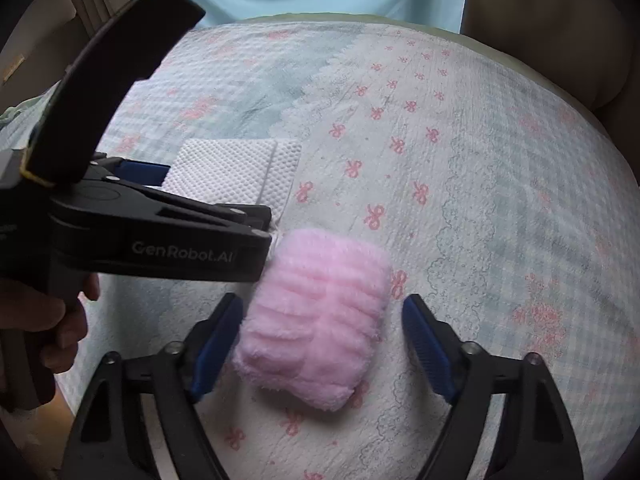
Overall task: Organize soft objects
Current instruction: 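Grasp the white mesh cloth with the left tool while the right tool grasps the pink scrunchie, then carry white cloth and pink scrunchie into the box and open both tools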
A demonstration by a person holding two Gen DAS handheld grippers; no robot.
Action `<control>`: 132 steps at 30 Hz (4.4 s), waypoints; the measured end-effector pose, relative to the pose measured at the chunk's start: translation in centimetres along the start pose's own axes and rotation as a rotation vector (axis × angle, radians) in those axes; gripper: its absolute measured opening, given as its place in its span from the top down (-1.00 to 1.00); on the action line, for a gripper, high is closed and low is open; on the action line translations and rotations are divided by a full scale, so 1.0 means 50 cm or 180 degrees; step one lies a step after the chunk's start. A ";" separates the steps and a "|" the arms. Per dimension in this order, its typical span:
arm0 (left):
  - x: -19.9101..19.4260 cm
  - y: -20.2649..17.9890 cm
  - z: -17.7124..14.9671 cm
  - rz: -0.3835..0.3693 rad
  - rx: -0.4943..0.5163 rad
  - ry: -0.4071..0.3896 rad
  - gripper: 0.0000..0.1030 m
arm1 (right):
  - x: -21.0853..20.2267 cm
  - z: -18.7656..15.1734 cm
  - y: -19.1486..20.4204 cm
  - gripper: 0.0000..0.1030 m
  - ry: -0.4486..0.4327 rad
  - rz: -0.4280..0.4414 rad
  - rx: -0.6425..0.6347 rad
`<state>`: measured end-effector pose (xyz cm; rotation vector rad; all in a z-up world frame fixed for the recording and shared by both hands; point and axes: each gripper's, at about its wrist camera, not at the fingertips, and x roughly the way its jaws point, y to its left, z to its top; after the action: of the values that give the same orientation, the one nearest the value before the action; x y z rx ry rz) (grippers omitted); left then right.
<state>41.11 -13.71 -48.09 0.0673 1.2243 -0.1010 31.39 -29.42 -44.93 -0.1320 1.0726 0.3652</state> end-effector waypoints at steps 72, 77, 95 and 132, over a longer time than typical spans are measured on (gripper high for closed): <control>-0.910 0.092 -0.505 -0.0579 0.0282 -0.1033 0.82 | -0.794 -0.195 0.318 0.18 -0.0868 -0.0608 0.0808; -0.861 0.101 -0.568 -0.0617 0.0326 -0.0788 0.82 | -0.786 -0.245 0.362 0.18 -0.0719 -0.0591 0.0888; -0.550 0.047 -0.631 -0.0657 0.0649 0.0178 0.82 | -0.539 -0.346 0.347 0.18 0.0166 -0.0230 0.1175; -0.597 0.092 -0.585 -0.0320 0.0678 0.0002 -0.99 | -0.468 -0.301 0.242 -0.99 0.0371 -0.0069 0.1649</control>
<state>4.25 -4.80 -29.90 0.1913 1.2142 -0.3192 4.63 -27.68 -30.73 0.2997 1.2477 0.0520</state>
